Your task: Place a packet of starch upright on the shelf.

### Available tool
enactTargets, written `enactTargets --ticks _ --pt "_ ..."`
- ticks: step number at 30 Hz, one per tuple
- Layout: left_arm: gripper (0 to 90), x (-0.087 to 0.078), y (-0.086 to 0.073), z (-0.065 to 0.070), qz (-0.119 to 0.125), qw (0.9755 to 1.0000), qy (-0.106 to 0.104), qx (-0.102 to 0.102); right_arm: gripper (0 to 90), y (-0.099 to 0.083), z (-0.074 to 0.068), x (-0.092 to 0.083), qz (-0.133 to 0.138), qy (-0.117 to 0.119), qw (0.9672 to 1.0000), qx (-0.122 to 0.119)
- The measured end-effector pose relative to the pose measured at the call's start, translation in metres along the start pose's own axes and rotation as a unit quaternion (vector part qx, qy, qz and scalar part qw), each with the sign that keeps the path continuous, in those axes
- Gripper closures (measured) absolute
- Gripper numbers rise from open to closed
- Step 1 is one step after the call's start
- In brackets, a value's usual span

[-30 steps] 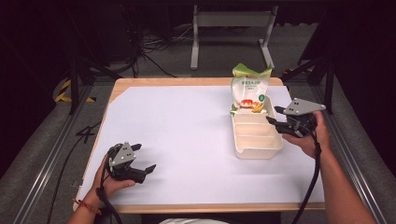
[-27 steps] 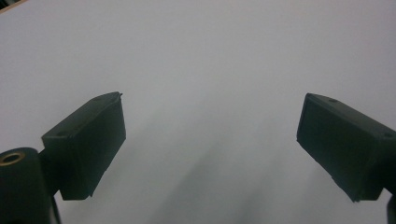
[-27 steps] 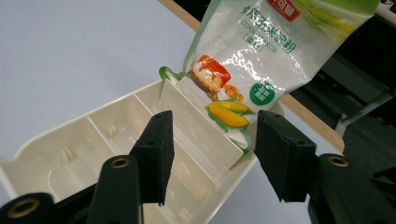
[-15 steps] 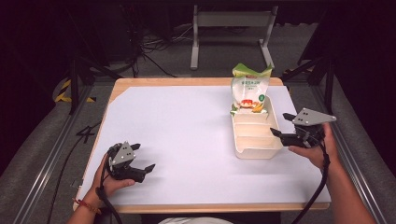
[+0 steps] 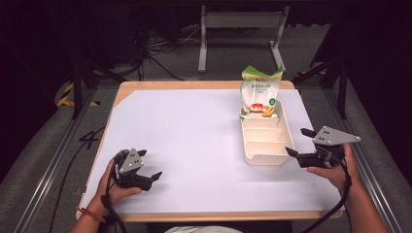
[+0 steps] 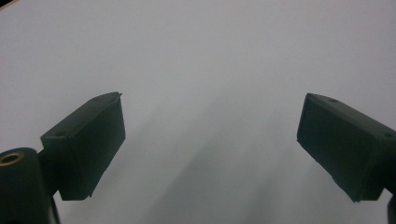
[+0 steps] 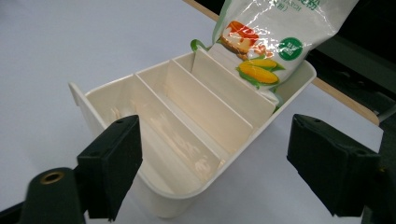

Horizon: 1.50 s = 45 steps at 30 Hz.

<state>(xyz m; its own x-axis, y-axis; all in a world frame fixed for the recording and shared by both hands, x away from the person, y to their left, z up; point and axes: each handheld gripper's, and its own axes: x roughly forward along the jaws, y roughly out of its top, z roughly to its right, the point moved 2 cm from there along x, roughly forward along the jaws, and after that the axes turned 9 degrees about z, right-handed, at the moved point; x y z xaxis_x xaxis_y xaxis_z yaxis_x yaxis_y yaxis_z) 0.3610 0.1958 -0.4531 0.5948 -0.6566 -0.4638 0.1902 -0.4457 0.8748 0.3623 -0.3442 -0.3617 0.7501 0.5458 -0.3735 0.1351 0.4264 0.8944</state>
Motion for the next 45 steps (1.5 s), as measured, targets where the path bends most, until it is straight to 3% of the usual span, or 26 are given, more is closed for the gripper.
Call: enactTargets --ticks 4,10,14,17,30,45 --pt "8.6 0.000 0.000 0.000 0.002 1.0000 0.000 -0.001 16.2 -0.009 -0.002 -0.003 0.000 -0.005 1.0000 -0.001" --pt "8.5 -0.001 0.000 0.000 0.003 1.0000 0.000 -0.001 15.8 -0.029 -0.007 -0.005 0.005 -0.023 0.9994 -0.024" --pt "8.5 -0.001 0.000 0.000 0.004 1.0000 0.000 -0.002 15.3 -0.044 -0.007 -0.004 0.003 -0.035 0.9993 -0.014" --pt "8.5 -0.002 0.000 -0.001 0.006 1.0000 0.001 -0.001 15.2 -0.054 -0.004 -0.006 0.006 -0.037 0.9992 0.013" --pt "8.4 -0.003 -0.001 -0.002 0.008 1.0000 0.004 -0.004 12.3 -0.081 -0.004 -0.015 -0.012 -0.082 0.9963 0.021" --pt "8.2 -0.004 0.000 -0.002 0.010 0.9999 0.005 -0.004 11.8 -0.104 -0.007 -0.029 -0.016 -0.104 0.9929 0.055"
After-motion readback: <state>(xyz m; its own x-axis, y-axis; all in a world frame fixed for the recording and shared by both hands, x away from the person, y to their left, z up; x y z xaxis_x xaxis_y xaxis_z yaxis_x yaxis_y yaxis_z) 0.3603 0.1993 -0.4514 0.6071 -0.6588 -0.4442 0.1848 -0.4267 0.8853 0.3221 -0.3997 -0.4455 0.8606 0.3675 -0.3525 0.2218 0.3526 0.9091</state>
